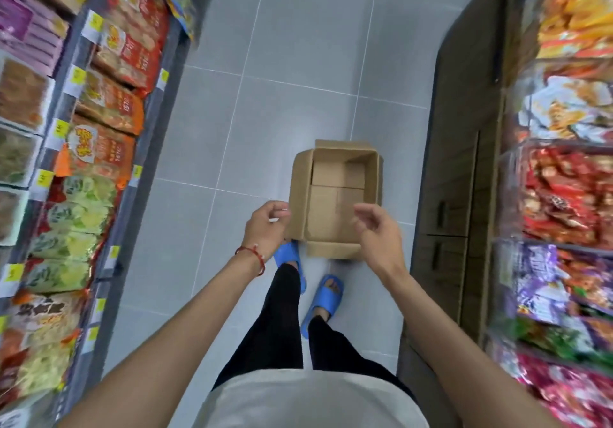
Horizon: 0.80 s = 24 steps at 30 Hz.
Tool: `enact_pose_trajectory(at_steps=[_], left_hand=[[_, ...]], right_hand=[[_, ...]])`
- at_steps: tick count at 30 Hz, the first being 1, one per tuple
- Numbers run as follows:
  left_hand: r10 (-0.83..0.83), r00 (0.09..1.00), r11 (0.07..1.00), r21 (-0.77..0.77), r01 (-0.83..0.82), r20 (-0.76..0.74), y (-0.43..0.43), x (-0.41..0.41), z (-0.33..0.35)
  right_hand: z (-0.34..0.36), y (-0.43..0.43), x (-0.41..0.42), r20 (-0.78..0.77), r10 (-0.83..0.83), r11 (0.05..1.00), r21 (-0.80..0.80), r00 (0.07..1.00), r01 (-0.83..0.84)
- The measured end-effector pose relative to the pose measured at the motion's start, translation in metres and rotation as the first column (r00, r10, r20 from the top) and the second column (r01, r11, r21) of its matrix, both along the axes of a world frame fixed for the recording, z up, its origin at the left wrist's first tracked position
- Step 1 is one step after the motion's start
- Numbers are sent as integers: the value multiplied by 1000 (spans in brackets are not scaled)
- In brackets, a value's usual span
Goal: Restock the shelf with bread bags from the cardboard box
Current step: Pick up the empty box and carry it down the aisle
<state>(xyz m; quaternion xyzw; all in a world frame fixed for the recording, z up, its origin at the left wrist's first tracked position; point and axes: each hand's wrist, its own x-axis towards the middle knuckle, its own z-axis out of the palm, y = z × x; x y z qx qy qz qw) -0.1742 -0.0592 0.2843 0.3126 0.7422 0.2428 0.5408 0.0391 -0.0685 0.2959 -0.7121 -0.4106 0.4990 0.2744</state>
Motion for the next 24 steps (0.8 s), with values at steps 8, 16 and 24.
enact_pose_trajectory(at_steps=[8, 16, 24], left_hand=[[-154, 982, 984, -108, 142, -110, 40, 30, -98], [-206, 963, 955, -248, 160, -171, 65, 54, -246], [-273, 901, 956, -196, 217, -336, 93, 82, -440]], right_hand=[[-90, 36, 52, 143, -9, 997, -75, 990, 20], [-233, 70, 99, 220, 43, 983, -182, 974, -2], [-436, 96, 137, 375, 158, 976, -197, 913, -88]])
